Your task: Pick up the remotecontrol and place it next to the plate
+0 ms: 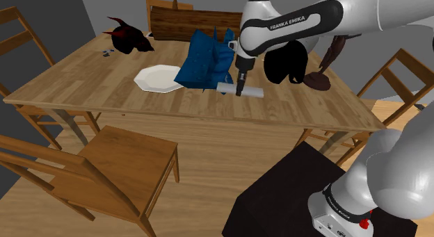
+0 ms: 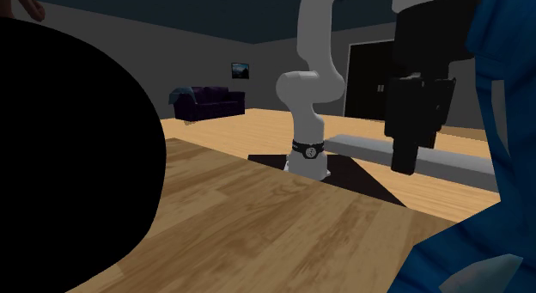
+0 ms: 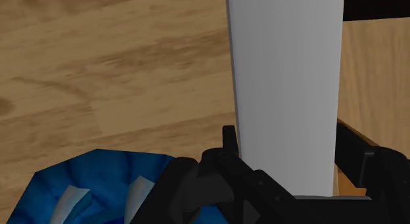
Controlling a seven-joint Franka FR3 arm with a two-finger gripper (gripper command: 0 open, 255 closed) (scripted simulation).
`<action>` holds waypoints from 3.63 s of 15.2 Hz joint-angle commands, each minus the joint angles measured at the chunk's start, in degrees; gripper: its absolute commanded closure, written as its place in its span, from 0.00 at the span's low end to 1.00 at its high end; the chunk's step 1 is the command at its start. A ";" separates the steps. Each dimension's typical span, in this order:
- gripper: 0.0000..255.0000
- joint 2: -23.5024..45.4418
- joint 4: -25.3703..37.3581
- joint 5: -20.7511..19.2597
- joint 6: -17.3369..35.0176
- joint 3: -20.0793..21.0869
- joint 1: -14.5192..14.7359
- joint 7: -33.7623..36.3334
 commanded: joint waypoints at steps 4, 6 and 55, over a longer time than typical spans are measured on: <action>1.00 6.79 8.44 2.00 -1.81 2.46 2.46 4.17; 1.00 9.69 12.29 2.64 -2.79 3.31 3.34 5.75; 0.00 39.91 54.51 5.83 -14.71 8.28 7.55 16.67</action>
